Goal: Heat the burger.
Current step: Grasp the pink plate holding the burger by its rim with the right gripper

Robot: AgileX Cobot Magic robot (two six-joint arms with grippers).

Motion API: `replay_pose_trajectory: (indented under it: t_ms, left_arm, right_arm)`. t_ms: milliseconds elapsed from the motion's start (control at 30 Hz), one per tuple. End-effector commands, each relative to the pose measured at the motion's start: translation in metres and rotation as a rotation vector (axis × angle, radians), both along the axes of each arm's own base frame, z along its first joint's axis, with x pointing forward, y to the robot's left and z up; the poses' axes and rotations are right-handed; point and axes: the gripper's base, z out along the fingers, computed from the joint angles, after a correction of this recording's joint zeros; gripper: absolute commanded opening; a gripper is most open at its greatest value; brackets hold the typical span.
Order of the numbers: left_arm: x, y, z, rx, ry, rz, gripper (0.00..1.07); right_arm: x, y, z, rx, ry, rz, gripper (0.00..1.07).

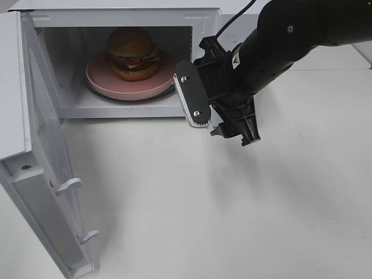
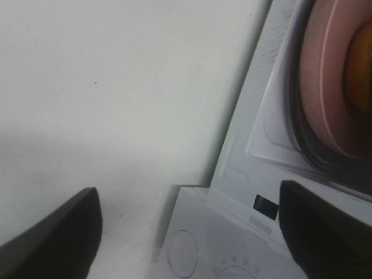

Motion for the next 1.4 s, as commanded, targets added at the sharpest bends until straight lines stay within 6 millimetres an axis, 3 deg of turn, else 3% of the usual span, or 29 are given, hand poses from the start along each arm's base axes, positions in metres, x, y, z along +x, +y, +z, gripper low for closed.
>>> replay_pose_trajectory:
  t_ms: [33,200,667,1000,1400]
  left_arm:
    - [-0.002,0.0,-0.001,-0.003,-0.02,-0.001,0.98]
    - [-0.002,0.0,-0.001,-0.003,-0.02,-0.001,0.98]
    - [-0.002,0.0,-0.001,-0.003,-0.02,-0.001,0.98]
    - [-0.002,0.0,-0.001,-0.003,-0.02,-0.001,0.98]
    - [-0.002,0.0,-0.001,-0.003,-0.02,-0.001,0.98]
  right_arm:
    - [0.002,0.003,0.006,0.056,-0.029,-0.034,0.84]
    - [0.003,0.004,0.008,0.063,-0.05,-0.028,0.83]
    - [0.027,0.052,0.004,0.105,-0.103,-0.012,0.81]
    - [0.057,0.076,-0.018,0.108,-0.1,-0.02,0.79]
    - [0.08,0.093,-0.04,0.093,-0.084,-0.031,0.79]
